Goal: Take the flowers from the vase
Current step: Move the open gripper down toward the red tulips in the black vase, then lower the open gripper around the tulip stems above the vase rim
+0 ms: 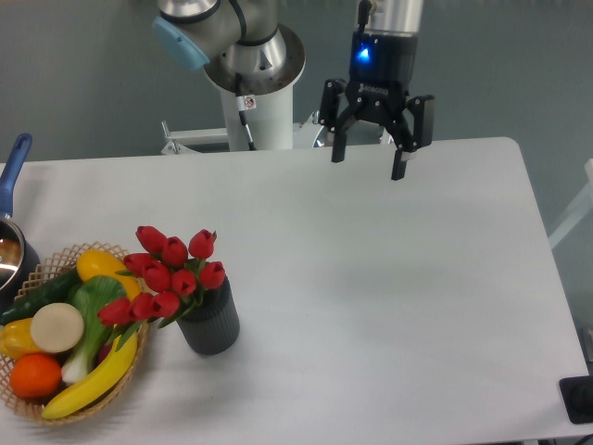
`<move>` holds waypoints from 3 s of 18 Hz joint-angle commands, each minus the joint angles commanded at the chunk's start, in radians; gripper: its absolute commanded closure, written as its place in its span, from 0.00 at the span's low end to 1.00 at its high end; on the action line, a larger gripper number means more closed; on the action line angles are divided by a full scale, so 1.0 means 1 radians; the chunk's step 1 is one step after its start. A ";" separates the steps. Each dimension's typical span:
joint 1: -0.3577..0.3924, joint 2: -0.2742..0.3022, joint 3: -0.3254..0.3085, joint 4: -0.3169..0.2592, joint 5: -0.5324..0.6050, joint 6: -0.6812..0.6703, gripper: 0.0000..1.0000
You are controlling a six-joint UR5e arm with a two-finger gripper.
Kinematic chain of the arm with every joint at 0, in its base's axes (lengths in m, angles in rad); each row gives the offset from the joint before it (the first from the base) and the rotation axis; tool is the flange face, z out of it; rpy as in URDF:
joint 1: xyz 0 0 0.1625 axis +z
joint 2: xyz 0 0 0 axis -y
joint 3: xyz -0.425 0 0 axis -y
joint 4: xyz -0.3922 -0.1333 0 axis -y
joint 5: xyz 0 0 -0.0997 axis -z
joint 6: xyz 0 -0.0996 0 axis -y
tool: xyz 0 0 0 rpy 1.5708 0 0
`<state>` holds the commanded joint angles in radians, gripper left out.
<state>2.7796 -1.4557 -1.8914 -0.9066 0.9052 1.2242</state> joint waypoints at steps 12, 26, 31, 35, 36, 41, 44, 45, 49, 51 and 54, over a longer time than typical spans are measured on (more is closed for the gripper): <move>-0.106 -0.002 -0.127 0.003 -0.002 -0.035 0.00; -0.229 -0.130 -0.103 0.057 -0.025 -0.101 0.00; -0.271 -0.199 -0.061 0.110 -0.043 -0.109 0.00; -0.279 -0.239 -0.031 0.113 -0.085 -0.111 0.00; -0.287 -0.248 -0.026 0.123 -0.092 -0.111 0.00; -0.298 -0.285 0.000 0.141 -0.123 -0.111 0.00; -0.325 -0.314 0.029 0.141 -0.124 -0.111 0.00; -0.330 -0.318 0.031 0.141 -0.124 -0.111 0.00; -0.345 -0.336 0.034 0.141 -0.126 -0.111 0.00; -0.353 -0.337 0.035 0.141 -0.127 -0.112 0.00; -0.353 -0.342 0.040 0.141 -0.153 -0.112 0.00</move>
<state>2.4268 -1.7978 -1.8515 -0.7655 0.7517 1.1121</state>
